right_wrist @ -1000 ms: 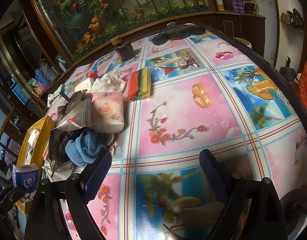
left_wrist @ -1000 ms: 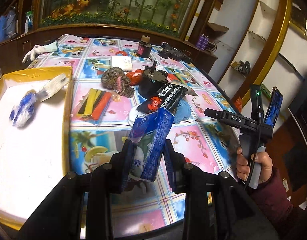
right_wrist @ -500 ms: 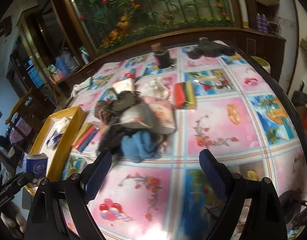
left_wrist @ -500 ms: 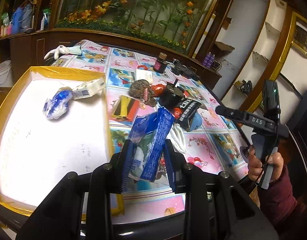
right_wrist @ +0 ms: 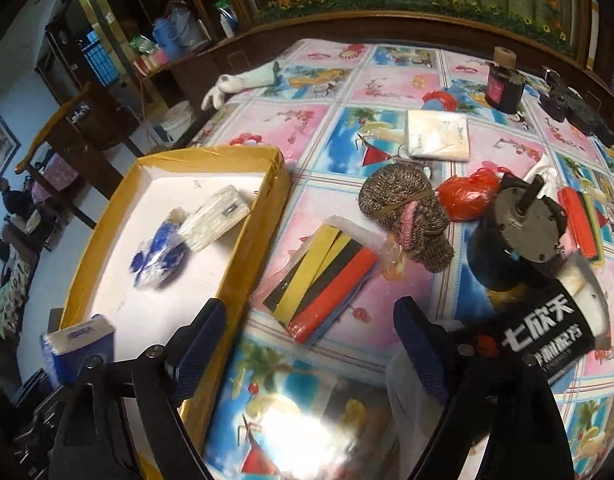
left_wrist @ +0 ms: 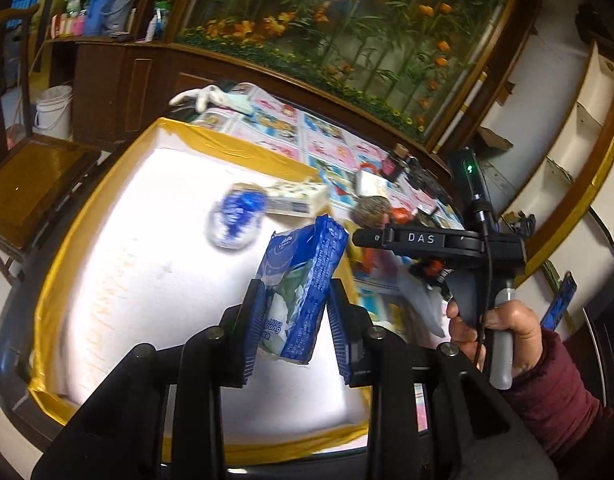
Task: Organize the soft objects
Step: 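Place the blue packet in the box with left while right places the striped strip bag there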
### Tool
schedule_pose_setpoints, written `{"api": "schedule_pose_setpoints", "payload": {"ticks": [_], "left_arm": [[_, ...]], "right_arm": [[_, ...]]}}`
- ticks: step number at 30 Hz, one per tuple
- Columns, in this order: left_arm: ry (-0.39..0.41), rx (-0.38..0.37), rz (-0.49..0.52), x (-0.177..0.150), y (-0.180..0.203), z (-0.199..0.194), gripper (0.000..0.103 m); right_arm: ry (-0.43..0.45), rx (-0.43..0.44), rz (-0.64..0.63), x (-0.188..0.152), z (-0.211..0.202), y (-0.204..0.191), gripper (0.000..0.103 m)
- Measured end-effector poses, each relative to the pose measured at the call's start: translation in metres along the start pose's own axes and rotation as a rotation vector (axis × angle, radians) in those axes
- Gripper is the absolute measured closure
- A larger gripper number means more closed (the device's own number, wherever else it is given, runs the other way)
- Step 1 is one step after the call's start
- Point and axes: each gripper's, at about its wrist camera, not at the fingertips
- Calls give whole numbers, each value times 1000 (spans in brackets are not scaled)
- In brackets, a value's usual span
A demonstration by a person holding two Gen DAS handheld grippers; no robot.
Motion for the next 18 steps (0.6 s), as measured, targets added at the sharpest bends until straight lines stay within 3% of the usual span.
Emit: {"api": "schedule_pose_setpoints", "payload": {"ticks": [6,7,10,13,18], "left_arm": [[-19,47,-18,14,-24,5,74],[-21,52,-18,17,-26,7,74],[-34,62,-23,26,-31,14,74],[-58,70,-31,36,-36,22,74],[-107,101,-33,56,-48,42,74]], "right_arm": [[-87,-100,51,12,45,-11,20],[-94,-109,47,11,51,-15,24],[-60,-96,4,11,49,-26,53],[-39,-82,12,10,45,-25,64],[11,-77,22,9,20,-17,65]]}}
Point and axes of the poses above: each gripper's, at about its wrist camera, not at the fingertips, and z roughly the way its jaws point, y to its right, x to its top, and after that the axes turned 7 degrees about -x, right-handed
